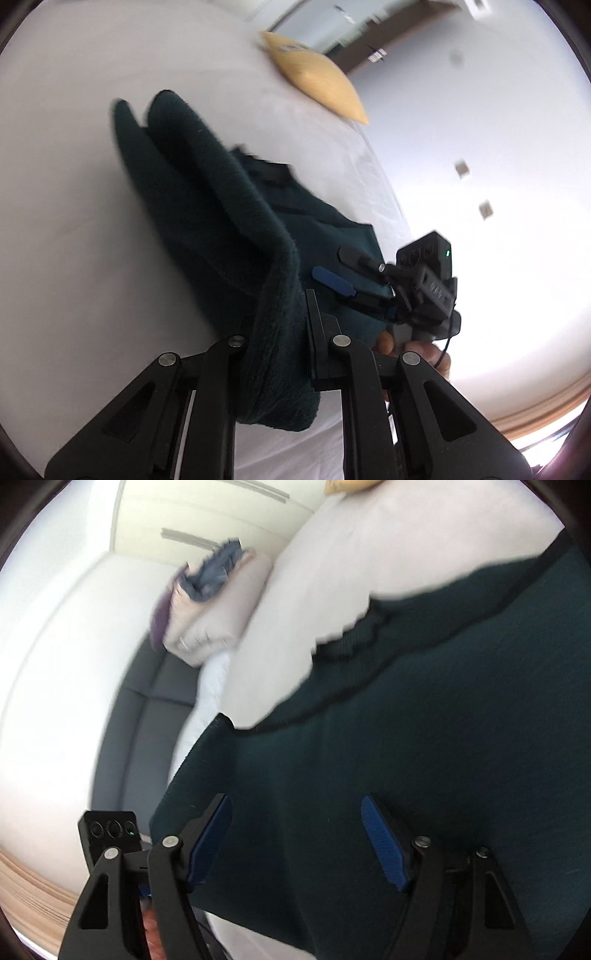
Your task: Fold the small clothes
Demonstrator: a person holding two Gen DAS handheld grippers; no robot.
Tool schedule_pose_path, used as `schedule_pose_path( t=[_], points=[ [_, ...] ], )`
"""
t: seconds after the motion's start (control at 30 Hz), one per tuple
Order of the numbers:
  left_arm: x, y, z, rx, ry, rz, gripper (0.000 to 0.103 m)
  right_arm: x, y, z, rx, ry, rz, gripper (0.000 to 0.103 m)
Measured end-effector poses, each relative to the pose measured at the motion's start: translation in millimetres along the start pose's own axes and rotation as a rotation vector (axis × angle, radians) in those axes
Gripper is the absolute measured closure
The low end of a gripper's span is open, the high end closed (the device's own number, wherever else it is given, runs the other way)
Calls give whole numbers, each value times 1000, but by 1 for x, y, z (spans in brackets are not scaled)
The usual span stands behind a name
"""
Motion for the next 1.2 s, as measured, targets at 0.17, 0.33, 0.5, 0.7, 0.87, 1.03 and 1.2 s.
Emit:
schedule_pose_path(
  t=[0.17, 0.33, 0.5, 0.7, 0.87, 1.03, 1.2],
  points=[
    [-67, -69, 10, 81, -169, 20, 91, 0, 39, 28, 8, -95, 143, 19],
    [-94, -133, -23, 181, -234, 43, 91, -9, 42, 41, 66, -120, 152, 16],
    [-101, -145, -37, 197, -303, 132, 91, -16, 42, 51, 40, -90, 94, 24],
    [-110, -138, -47, 193, -434, 251, 91, -21, 38, 66, -25, -31, -48, 36],
    [-120, -142, -59, 205, -570, 365, 90, -22, 35, 76, -25, 22, -135, 41],
    [-129, -146, -66, 211, -624, 400, 89, -38, 32, 80, 2, 67, -244, 77],
    [-142, -145, -66, 208, -634, 355, 89, -43, 47, 79, -18, 100, -262, 90]
  ],
)
Point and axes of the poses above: each gripper's, at about its wrist camera, not at the fingertips, and y roughly against the way its jaws point, x to its left, z to its top, the point moved 10 cm from there along -y, roughly the way its jaws point, and after that the axes turned 15 degrees about -y, right-handed, at the moved point
